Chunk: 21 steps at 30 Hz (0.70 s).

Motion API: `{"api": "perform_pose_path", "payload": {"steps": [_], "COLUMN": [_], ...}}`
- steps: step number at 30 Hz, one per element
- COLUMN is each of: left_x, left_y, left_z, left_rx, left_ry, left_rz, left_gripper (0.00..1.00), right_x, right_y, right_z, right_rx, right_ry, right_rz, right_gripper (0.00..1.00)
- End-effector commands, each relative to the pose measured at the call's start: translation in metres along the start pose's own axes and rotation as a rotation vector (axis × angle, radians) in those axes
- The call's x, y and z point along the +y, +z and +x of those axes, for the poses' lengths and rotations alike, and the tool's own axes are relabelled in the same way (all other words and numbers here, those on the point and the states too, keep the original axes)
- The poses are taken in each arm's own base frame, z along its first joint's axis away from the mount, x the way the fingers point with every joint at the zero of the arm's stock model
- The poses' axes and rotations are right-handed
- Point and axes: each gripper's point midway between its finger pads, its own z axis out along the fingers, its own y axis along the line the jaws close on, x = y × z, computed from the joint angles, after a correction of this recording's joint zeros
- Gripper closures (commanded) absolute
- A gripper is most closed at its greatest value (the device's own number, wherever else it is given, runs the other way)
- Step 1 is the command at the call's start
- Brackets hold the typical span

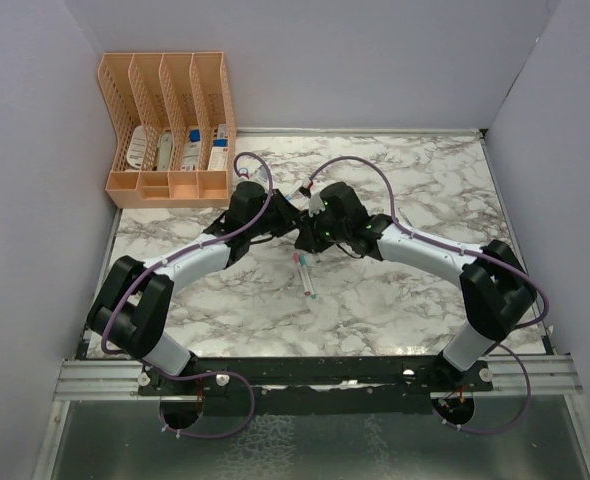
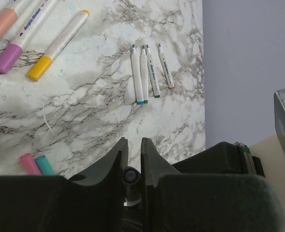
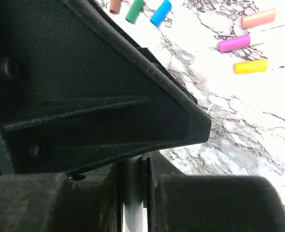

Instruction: Open the pen caps

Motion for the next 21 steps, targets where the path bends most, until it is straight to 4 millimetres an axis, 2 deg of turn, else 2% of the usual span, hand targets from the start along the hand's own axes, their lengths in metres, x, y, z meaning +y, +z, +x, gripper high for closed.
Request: {"api": "perform_pose_path", "payload": {"steps": [1,8,12,16,18,21], "left_x": [-0.01,0.002,0.004,0.006,0.014,0.03], "left_y": [-0.004,0.003,0.005,0.005,0.001,-0.01], "left_z": [-0.024,-0.104,-0.129,-0.123,-0.114,-0.098], "left_rx": [-0.069,-0.196,-0.225,-0.202,-0.181,-0.15], "left_ry": [0.028,0.041,0.05,0.043,0.045,0.062], "left_rz": [0.002,-0.028,-0.034,-0.03,-0.052,-0.103], "left_gripper": [1.0,1.0,1.0,1.0,1.0,1.0], "right_x": [0.003,-0.001,-0.005,-0.015,-0.028,-0.06], "right_y": [-0.011,-0.038,-0.048,-0.053,-0.054,-0.052], "right_z": [-0.007,0.033,0.051,0.048,0.039,0.023], "right_rx": [-0.025,0.027,0.046,0.032,0.02,0.014], "right_ry": [-0.01,0.013,0.031,0.034,0.039,0.06], "right_rz": [0.007,0.021,0.041,0.104,0.183,0.325], "right_gripper": [0.99,0.99,0.99,0.99,0.99,0.99]}}
